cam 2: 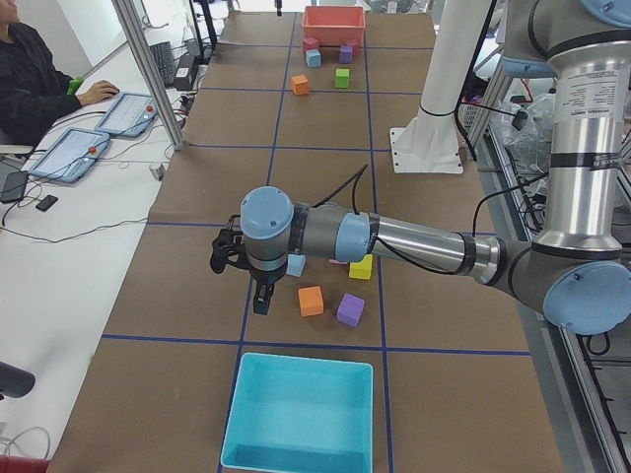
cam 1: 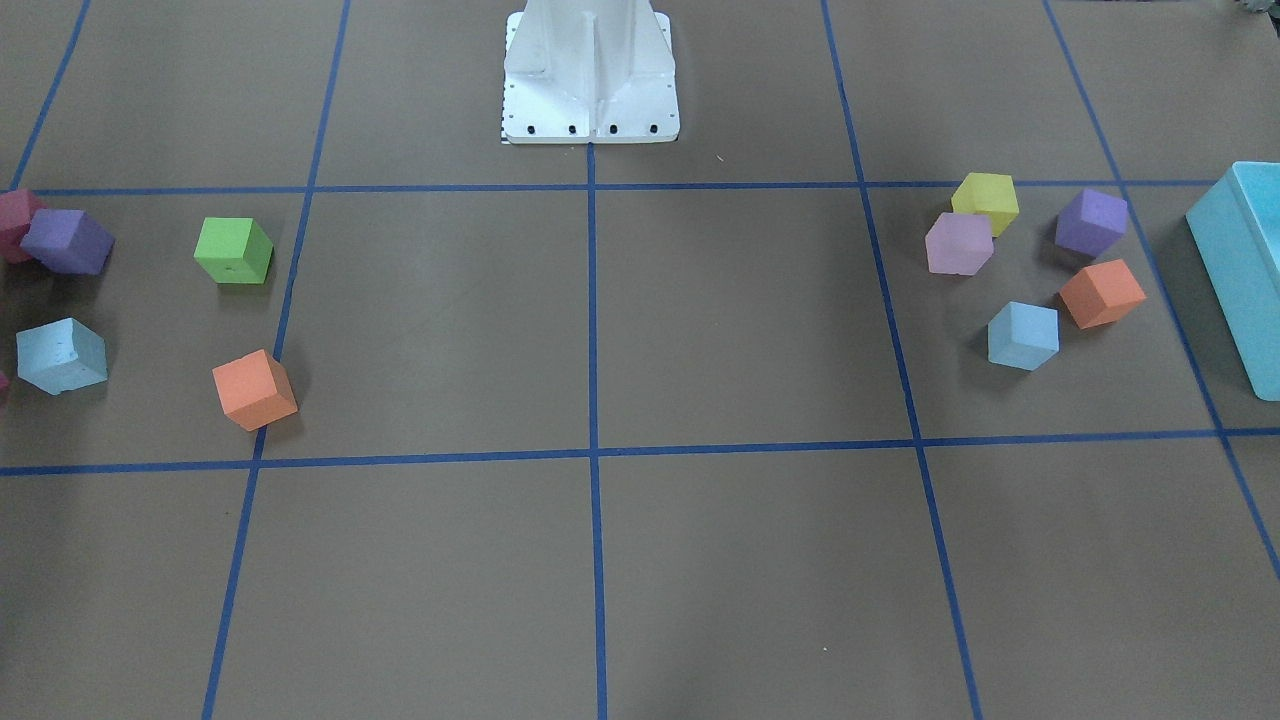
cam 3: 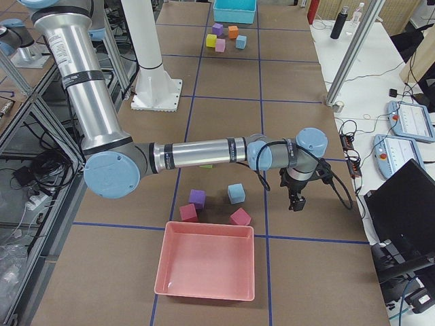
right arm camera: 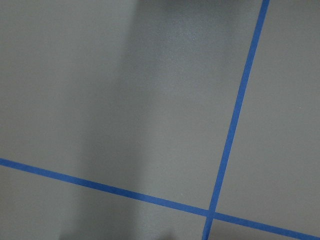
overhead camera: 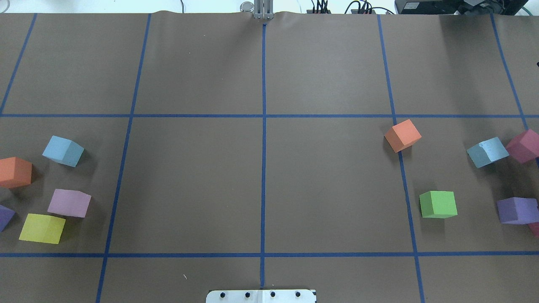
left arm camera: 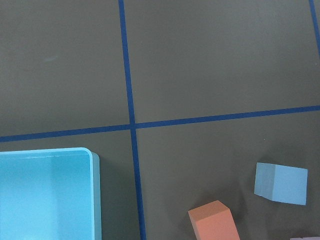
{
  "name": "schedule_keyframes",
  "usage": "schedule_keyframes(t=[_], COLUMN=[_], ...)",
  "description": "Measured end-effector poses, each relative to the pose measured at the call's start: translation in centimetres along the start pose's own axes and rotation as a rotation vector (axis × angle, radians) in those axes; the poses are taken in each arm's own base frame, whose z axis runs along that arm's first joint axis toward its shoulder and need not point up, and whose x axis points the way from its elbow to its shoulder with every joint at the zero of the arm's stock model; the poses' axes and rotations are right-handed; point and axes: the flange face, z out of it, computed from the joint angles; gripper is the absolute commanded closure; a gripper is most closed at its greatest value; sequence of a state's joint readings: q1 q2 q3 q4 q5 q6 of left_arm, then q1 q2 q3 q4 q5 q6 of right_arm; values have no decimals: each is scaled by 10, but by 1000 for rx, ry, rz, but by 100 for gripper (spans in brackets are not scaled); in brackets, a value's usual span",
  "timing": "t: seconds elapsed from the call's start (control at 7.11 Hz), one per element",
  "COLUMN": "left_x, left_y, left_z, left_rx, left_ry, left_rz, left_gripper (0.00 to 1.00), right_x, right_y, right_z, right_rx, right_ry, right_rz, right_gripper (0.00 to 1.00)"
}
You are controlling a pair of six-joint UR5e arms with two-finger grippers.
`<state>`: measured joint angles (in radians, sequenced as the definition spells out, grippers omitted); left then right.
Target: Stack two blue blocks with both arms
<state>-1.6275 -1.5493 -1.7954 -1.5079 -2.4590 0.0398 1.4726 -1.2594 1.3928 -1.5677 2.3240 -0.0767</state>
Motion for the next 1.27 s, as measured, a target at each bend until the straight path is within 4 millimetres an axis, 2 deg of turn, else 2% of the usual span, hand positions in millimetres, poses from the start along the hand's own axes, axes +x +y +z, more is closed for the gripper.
schedule_keyframes(t=[0.42, 0.7, 0.84, 1.27], left_x=[0, 1, 2, 4], left_y=[0, 0, 0, 0], left_z=[0, -1, -2, -3], left_rx=[0, 2, 3, 6], left_ry=[0, 0, 0, 1], left_rz=[0, 1, 3, 5], left_gripper=[2, 2, 2, 2], right_x=[-3, -13, -23, -65], right_y=[-1, -1, 6, 54], right_z=[-3, -9, -3, 43], right_rx=[12, 30, 25, -7], right_ry=[0, 0, -4, -34], right_rz=[-10, -29, -40, -33], right_gripper=[0, 0, 0, 0])
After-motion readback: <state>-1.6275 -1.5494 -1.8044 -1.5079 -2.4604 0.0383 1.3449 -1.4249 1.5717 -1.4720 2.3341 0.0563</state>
